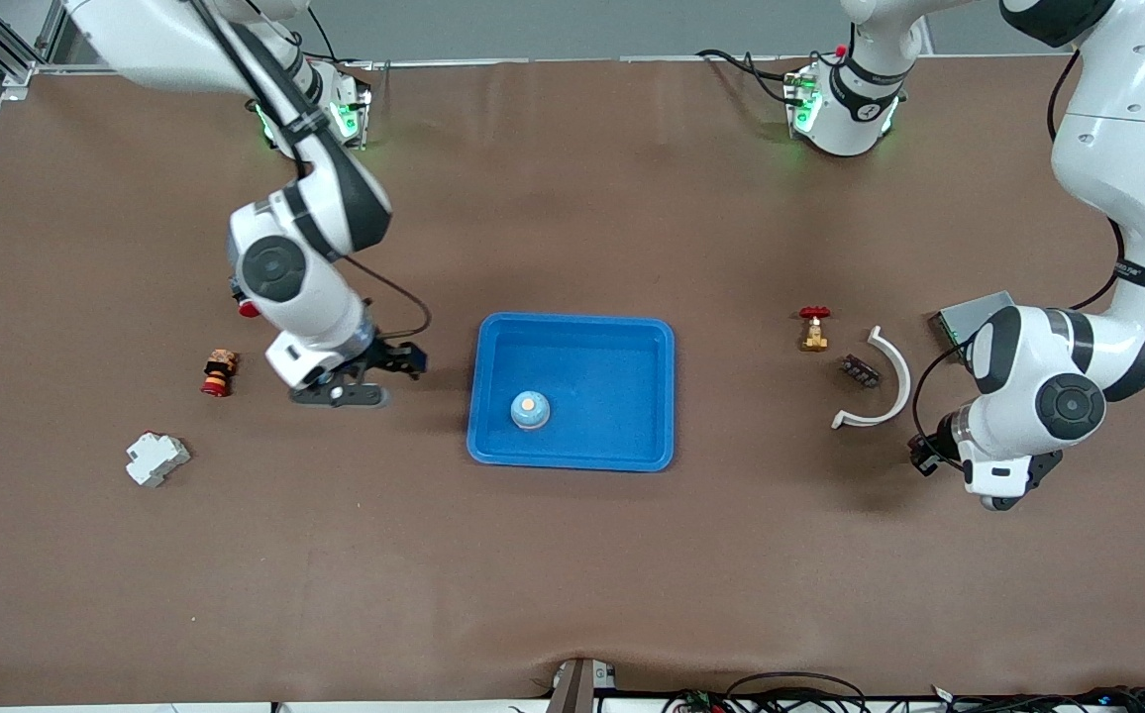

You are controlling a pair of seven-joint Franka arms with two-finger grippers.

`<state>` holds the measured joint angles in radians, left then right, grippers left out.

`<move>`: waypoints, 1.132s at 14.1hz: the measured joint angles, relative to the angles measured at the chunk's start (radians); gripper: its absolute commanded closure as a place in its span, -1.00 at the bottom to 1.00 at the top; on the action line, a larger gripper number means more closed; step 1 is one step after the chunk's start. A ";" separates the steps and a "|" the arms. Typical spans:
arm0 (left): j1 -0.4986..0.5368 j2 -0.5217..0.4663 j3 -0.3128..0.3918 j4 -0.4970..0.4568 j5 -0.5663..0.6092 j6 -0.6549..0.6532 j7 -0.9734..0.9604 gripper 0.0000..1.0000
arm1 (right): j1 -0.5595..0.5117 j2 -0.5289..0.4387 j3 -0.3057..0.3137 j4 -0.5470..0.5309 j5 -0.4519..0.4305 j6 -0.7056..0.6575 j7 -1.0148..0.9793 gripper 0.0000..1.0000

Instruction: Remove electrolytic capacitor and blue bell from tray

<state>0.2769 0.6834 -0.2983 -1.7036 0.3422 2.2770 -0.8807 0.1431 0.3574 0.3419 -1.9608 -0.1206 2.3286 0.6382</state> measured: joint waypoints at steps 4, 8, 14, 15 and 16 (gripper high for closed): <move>0.000 -0.019 -0.002 0.009 0.001 -0.003 0.000 -1.00 | 0.114 0.101 0.000 0.129 0.000 -0.006 0.193 -1.00; 0.000 -0.142 -0.048 0.047 0.001 -0.126 0.022 -1.00 | 0.181 0.227 -0.004 0.246 -0.003 -0.006 0.285 -1.00; 0.001 -0.289 -0.087 0.212 0.001 -0.425 0.264 -1.00 | 0.367 0.344 -0.156 0.406 -0.023 -0.053 0.362 -1.00; 0.002 -0.307 -0.087 0.230 0.000 -0.455 0.299 -1.00 | 0.384 0.357 -0.171 0.419 -0.023 -0.053 0.367 -1.00; 0.002 -0.327 -0.087 0.240 -0.008 -0.489 0.320 -1.00 | 0.390 0.370 -0.176 0.427 -0.023 -0.053 0.370 -1.00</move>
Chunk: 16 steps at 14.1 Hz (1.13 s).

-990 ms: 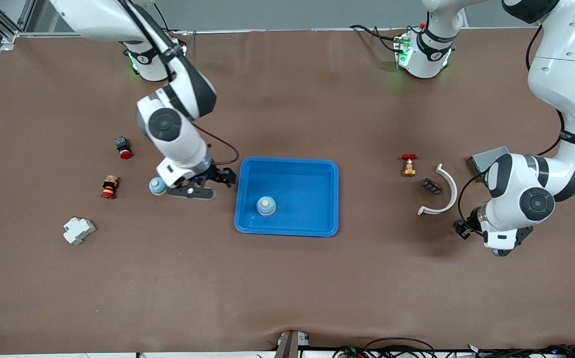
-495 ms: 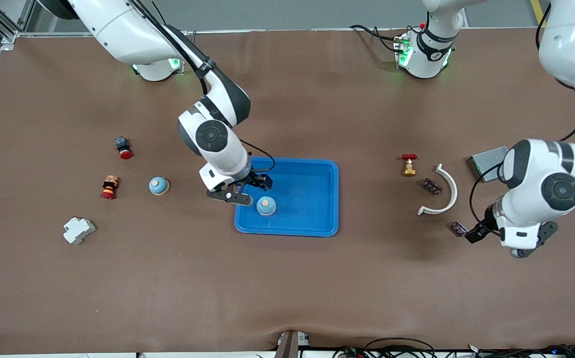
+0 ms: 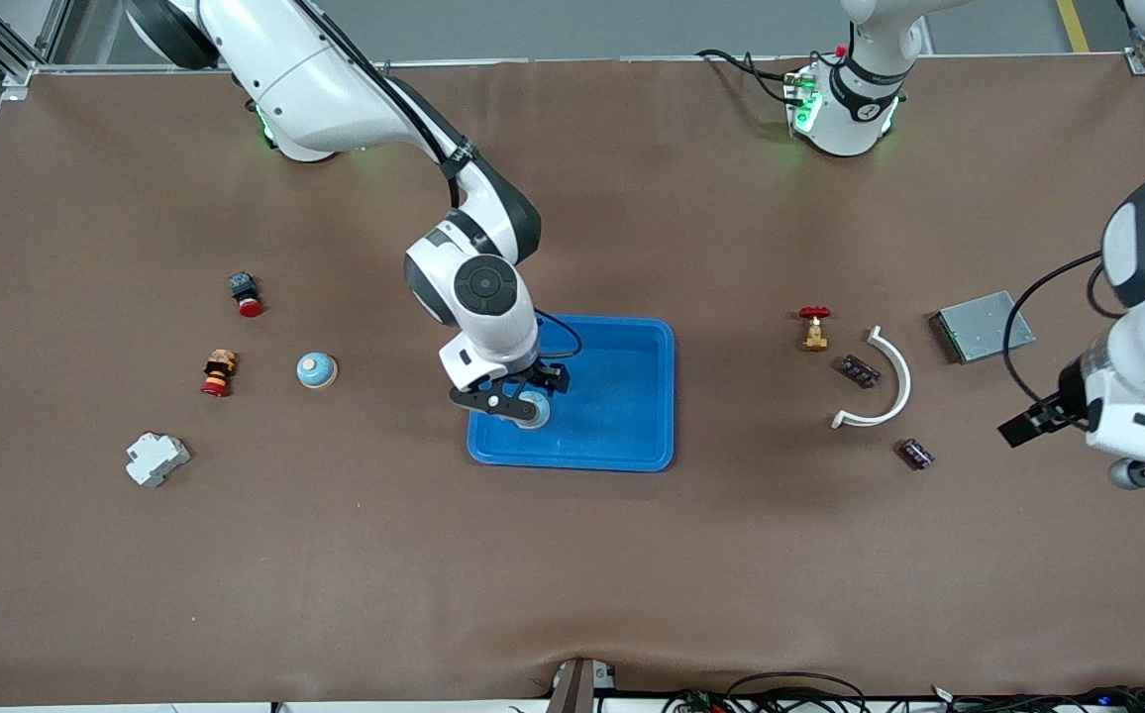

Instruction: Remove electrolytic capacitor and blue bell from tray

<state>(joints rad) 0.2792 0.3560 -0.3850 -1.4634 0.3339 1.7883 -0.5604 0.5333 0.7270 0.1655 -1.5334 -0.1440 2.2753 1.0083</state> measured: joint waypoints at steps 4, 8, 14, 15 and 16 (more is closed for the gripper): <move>0.000 -0.086 -0.001 0.008 -0.073 -0.129 0.057 -1.00 | 0.001 0.046 -0.016 0.038 -0.001 0.000 0.001 -1.00; 0.000 -0.171 0.001 0.010 -0.134 -0.183 0.181 -1.00 | 0.001 0.100 -0.027 0.094 -0.001 0.000 0.002 -1.00; -0.167 -0.295 0.234 0.008 -0.246 -0.272 0.369 -1.00 | 0.018 0.146 -0.028 0.147 -0.002 0.000 0.024 -1.00; -0.226 -0.311 0.292 0.008 -0.256 -0.294 0.370 -1.00 | 0.021 0.150 -0.028 0.150 -0.006 0.000 0.026 -1.00; -0.277 -0.323 0.338 0.006 -0.258 -0.308 0.370 -1.00 | 0.022 0.152 -0.028 0.150 -0.016 0.000 0.028 -1.00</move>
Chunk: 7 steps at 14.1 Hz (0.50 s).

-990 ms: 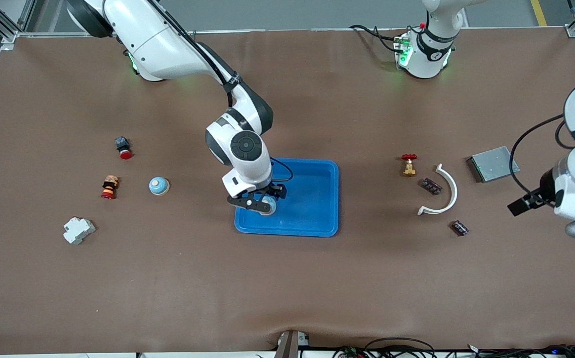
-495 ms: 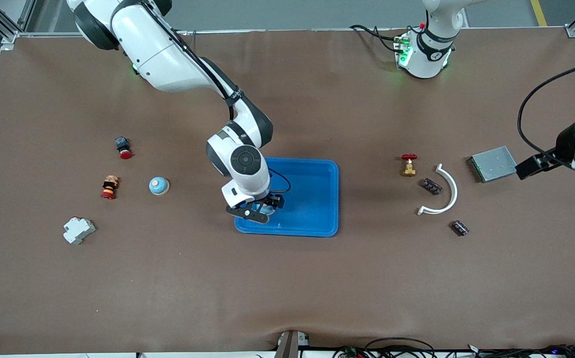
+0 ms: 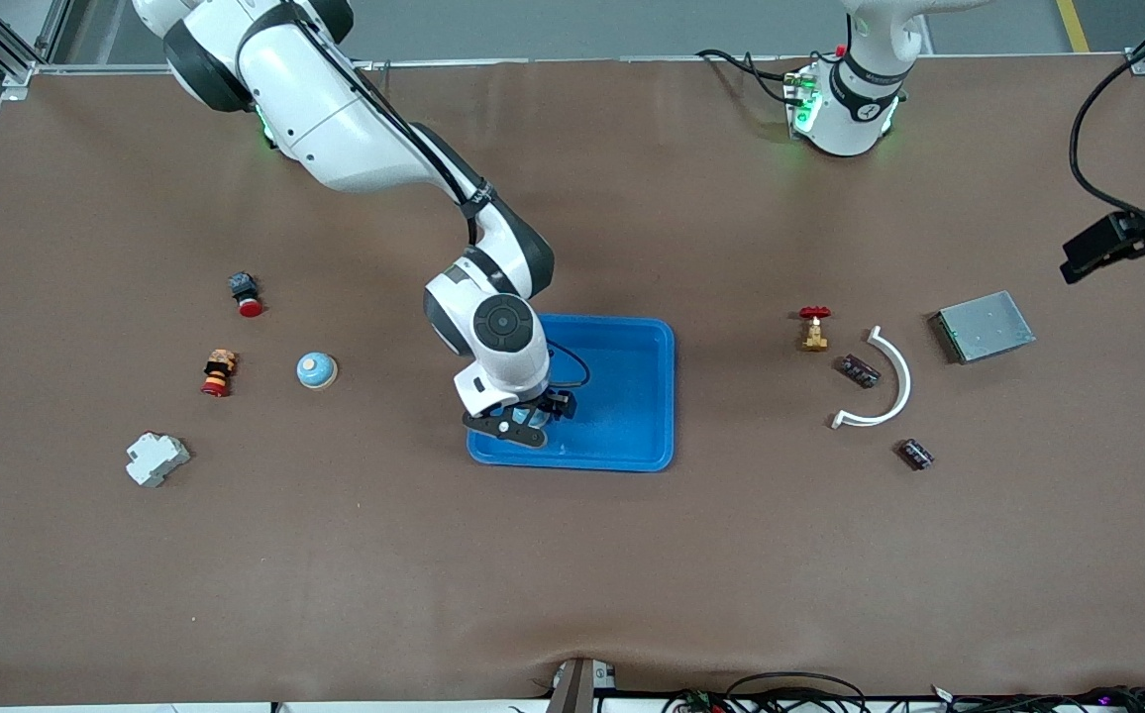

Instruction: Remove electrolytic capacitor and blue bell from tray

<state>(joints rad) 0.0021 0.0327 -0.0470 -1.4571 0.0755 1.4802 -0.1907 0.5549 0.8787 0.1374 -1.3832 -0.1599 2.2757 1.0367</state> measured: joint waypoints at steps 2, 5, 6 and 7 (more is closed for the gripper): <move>-0.044 -0.022 0.032 -0.016 0.000 -0.008 0.000 -1.00 | 0.000 0.005 -0.001 0.001 -0.006 0.003 0.001 -1.00; -0.046 -0.043 0.037 -0.048 0.000 -0.005 0.000 -1.00 | 0.000 0.014 -0.002 0.003 -0.015 0.008 0.001 -0.69; -0.046 -0.043 0.038 -0.052 -0.002 -0.001 0.000 -1.00 | 0.000 0.016 -0.002 0.003 -0.017 0.008 0.001 0.10; -0.046 -0.043 0.038 -0.054 -0.013 0.002 0.000 -1.00 | 0.000 0.016 -0.002 0.004 -0.017 0.008 0.001 0.99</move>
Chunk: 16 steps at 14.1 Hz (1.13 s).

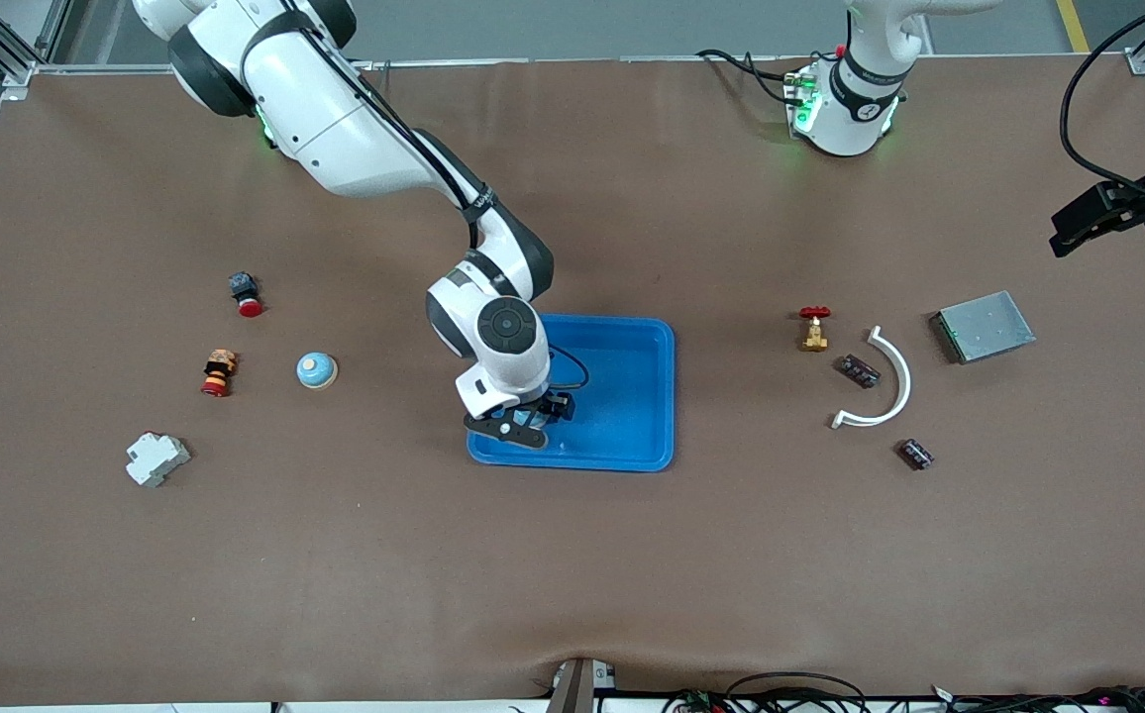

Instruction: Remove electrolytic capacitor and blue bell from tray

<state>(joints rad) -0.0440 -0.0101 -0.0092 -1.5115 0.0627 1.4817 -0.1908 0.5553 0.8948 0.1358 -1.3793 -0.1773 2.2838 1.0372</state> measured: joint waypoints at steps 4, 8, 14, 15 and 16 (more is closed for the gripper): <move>-0.003 -0.003 0.000 -0.005 -0.043 0.004 0.000 -1.00 | 0.001 0.000 0.000 0.006 0.000 0.000 0.038 1.00; -0.009 -0.007 -0.008 -0.007 -0.044 0.004 0.000 -1.00 | 0.003 0.000 0.004 0.033 0.000 -0.039 0.053 1.00; -0.010 -0.007 -0.012 -0.016 -0.044 0.005 0.000 -1.00 | -0.012 -0.023 0.020 0.168 0.000 -0.262 -0.002 1.00; -0.010 -0.008 -0.013 -0.017 -0.044 0.005 0.000 -1.00 | -0.031 -0.032 0.022 0.169 0.000 -0.281 -0.046 1.00; -0.010 -0.008 -0.013 -0.017 -0.044 0.005 0.000 -1.00 | -0.058 -0.042 0.023 0.171 0.000 -0.305 -0.098 1.00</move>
<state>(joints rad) -0.0542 -0.0178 -0.0221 -1.5283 0.0183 1.4869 -0.1908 0.4978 0.8529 0.1593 -1.2082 -0.1769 1.9786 0.9396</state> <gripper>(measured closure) 0.000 0.326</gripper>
